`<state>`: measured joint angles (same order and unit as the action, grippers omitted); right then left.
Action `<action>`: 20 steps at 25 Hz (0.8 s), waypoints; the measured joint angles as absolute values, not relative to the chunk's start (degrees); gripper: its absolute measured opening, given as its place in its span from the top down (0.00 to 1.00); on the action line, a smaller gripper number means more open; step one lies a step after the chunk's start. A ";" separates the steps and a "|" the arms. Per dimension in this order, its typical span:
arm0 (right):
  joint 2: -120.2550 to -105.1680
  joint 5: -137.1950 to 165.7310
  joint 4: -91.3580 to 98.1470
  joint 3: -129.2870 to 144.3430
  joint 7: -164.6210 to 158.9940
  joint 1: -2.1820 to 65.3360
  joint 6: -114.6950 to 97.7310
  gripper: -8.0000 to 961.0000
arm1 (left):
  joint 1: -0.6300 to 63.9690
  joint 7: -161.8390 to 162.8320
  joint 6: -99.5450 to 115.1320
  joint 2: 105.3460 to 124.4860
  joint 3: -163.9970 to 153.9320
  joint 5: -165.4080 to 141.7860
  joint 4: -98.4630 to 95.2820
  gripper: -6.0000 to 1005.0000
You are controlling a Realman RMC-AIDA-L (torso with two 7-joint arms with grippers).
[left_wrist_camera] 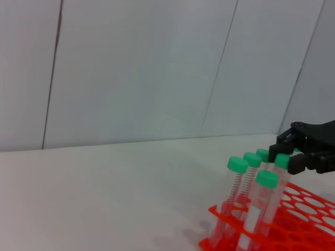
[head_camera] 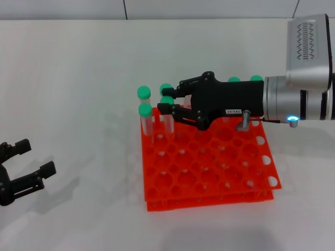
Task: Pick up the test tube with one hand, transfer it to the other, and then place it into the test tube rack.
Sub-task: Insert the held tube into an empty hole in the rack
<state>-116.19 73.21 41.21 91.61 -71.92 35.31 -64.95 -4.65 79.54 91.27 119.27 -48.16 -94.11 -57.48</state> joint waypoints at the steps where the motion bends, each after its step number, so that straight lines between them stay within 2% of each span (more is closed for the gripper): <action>1: -116.19 73.21 41.25 91.60 -71.93 35.27 -65.02 0.72 | -4.65 79.54 91.30 119.27 -48.16 -94.12 -57.48 0.11; 3: -116.19 73.21 41.29 91.59 -71.97 35.25 -65.05 0.71 | -4.66 79.54 91.36 119.27 -48.16 -94.13 -57.48 0.11; 11: -116.18 72.83 41.34 91.58 -72.11 35.09 -65.45 0.50 | -4.89 79.54 91.50 119.27 -48.16 -94.14 -57.48 0.11; 15: -115.71 72.03 43.61 91.20 -72.26 33.04 -67.81 0.46 | -5.03 79.39 91.54 119.28 -48.16 -94.07 -57.48 0.11; 20: -114.82 73.51 50.41 87.48 -72.87 26.78 -72.94 0.44 | -4.86 79.03 92.41 119.26 -47.50 -93.51 -57.43 0.11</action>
<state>-114.82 73.51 50.41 87.48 -72.87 26.78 -72.94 -4.86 79.03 92.41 119.26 -47.50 -93.51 -57.43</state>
